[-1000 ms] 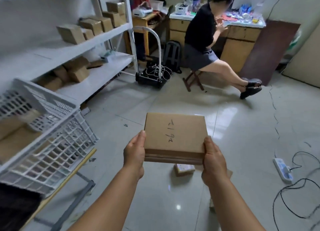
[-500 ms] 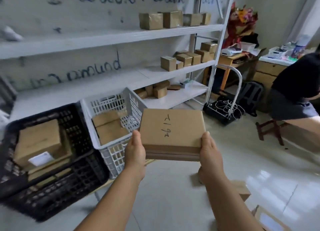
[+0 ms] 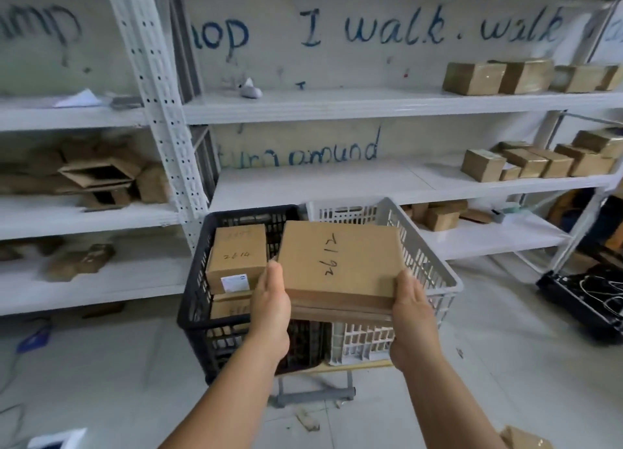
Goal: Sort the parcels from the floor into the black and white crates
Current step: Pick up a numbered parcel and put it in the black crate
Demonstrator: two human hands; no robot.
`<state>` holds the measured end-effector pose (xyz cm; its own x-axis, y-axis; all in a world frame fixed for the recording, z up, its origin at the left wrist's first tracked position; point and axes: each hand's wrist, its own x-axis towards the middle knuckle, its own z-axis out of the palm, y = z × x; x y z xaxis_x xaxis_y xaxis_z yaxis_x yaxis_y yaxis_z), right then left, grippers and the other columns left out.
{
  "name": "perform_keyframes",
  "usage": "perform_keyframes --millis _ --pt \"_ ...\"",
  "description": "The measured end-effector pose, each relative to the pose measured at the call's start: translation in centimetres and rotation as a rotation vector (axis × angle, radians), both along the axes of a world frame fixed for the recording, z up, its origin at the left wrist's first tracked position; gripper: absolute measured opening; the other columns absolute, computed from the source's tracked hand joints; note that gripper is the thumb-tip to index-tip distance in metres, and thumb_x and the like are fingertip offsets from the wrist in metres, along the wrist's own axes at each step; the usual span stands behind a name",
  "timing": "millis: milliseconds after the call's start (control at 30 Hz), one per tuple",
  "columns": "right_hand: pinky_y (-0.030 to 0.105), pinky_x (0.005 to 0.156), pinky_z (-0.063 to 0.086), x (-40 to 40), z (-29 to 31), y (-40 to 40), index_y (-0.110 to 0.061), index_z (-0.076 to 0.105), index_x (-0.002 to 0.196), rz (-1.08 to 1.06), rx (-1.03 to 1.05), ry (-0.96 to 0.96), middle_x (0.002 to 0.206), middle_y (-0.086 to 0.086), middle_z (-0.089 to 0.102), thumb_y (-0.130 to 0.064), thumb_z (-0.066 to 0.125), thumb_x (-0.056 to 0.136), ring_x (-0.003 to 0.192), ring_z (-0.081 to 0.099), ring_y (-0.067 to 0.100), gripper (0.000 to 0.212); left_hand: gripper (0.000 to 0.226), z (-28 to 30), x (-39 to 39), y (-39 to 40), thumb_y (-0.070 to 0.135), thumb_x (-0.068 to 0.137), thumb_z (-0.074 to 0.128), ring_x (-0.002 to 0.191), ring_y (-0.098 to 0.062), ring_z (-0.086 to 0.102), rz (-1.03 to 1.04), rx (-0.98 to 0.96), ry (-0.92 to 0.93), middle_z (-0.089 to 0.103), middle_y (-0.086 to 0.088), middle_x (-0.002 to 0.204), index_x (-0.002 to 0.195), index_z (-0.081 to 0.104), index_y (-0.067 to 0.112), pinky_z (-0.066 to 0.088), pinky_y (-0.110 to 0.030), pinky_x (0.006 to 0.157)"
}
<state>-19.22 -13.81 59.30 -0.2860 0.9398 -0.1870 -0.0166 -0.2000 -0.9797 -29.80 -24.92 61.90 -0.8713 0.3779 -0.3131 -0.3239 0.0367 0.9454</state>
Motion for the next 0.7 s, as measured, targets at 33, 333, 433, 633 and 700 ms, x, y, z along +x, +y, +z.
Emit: perform_keyframes --millis 33,333,433,633,700 --pt "0.027 0.063 0.041 -1.5 -0.3 -0.3 -0.022 0.050 0.102 0.018 0.018 -0.003 0.085 -0.006 0.052 -0.038 0.043 0.100 0.068 0.046 0.004 0.018 0.054 0.1 -1.7 -0.7 0.054 0.098 0.030 0.140 -0.023 0.029 0.030 -0.023 -0.015 0.031 0.003 0.154 0.146 0.033 0.030 0.022 -0.045 0.113" --pt "0.023 0.063 0.041 -13.3 -1.1 -3.7 -0.018 0.052 0.105 0.086 0.013 0.000 0.079 -0.009 0.052 -0.035 0.045 0.100 0.066 0.048 0.003 0.019 0.042 -1.2 -14.2 -4.8 0.047 0.100 0.032 0.128 -0.021 0.042 0.015 -0.083 0.034 0.045 0.004 0.137 0.137 0.045 0.031 0.030 -0.046 0.107" --pt "0.024 0.065 0.040 -15.8 -2.0 -4.2 -0.013 0.053 0.126 0.161 0.015 -0.067 0.098 -0.002 0.057 -0.033 0.038 0.102 0.081 0.052 0.010 0.035 0.016 -2.3 -17.0 -5.6 0.037 0.102 0.032 0.073 -0.004 0.043 0.009 -0.143 0.090 0.043 0.010 0.084 0.100 0.047 0.032 0.036 -0.032 0.078" --pt "0.034 0.080 0.039 -19.8 -4.1 -2.9 -0.024 0.043 0.141 0.248 -0.042 -0.269 0.131 0.006 0.049 -0.033 0.028 0.103 0.115 0.046 0.027 0.042 0.038 -5.3 -21.1 -5.2 0.023 0.102 0.034 0.073 -0.011 0.047 -0.009 -0.322 0.185 0.057 -0.001 0.102 0.136 0.048 0.015 0.039 -0.028 0.067" --pt "0.035 0.078 0.041 -21.0 -5.0 -1.8 -0.021 0.047 0.137 0.285 -0.053 -0.301 0.125 0.007 0.053 -0.029 0.031 0.102 0.109 0.048 0.026 0.040 0.046 -6.1 -22.0 -4.8 0.023 0.101 0.037 0.088 -0.015 0.052 -0.059 -0.418 0.216 0.053 -0.004 0.127 0.146 0.036 0.015 0.043 -0.030 0.074"
